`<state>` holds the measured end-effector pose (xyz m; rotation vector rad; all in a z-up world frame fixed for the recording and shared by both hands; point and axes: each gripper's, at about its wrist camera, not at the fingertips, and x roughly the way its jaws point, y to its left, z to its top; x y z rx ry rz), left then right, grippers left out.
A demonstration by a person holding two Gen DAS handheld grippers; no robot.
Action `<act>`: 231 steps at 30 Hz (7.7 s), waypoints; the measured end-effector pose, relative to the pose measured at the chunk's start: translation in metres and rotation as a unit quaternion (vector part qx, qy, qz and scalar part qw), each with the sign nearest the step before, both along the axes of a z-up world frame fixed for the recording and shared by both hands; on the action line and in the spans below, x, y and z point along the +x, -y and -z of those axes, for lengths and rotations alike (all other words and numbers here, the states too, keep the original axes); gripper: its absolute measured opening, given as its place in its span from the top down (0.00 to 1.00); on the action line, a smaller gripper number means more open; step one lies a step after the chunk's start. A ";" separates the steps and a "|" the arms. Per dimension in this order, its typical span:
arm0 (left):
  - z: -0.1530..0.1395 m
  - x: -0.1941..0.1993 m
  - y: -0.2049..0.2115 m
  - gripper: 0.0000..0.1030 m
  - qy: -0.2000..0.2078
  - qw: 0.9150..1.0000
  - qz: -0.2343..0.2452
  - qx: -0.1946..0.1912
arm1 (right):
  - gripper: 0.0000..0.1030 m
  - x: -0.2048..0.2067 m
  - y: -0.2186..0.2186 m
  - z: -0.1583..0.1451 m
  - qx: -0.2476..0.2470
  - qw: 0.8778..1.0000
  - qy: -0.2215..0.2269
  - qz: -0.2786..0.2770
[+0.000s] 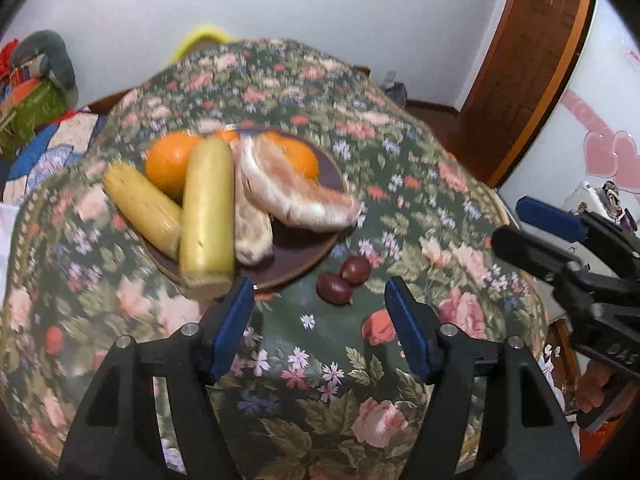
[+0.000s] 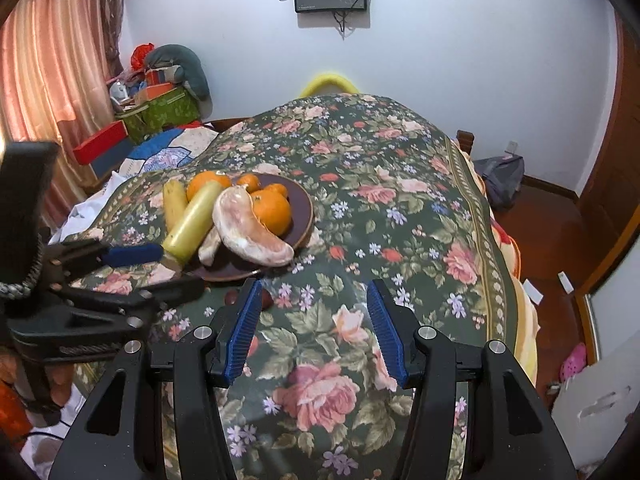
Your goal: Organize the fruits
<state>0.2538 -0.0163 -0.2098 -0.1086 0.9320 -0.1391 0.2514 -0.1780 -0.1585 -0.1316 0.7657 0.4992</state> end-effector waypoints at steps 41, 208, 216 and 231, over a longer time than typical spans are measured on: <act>0.021 -0.010 -0.040 0.89 -0.011 1.000 -0.003 -0.029 | 0.63 0.030 -0.063 0.071 -0.015 0.994 -0.090 -0.053; -0.225 -0.218 -0.029 0.00 0.357 0.932 -0.064 0.025 | 0.00 -0.166 -0.003 -0.167 0.139 0.952 0.272 0.032; -0.225 -0.217 -0.029 0.00 0.355 0.933 -0.061 0.017 | 0.00 -0.167 -0.003 -0.167 0.140 0.951 0.272 0.032; -0.225 -0.218 -0.026 0.00 0.358 0.932 -0.055 0.020 | 0.00 -0.165 -0.004 -0.168 0.140 0.952 0.271 0.029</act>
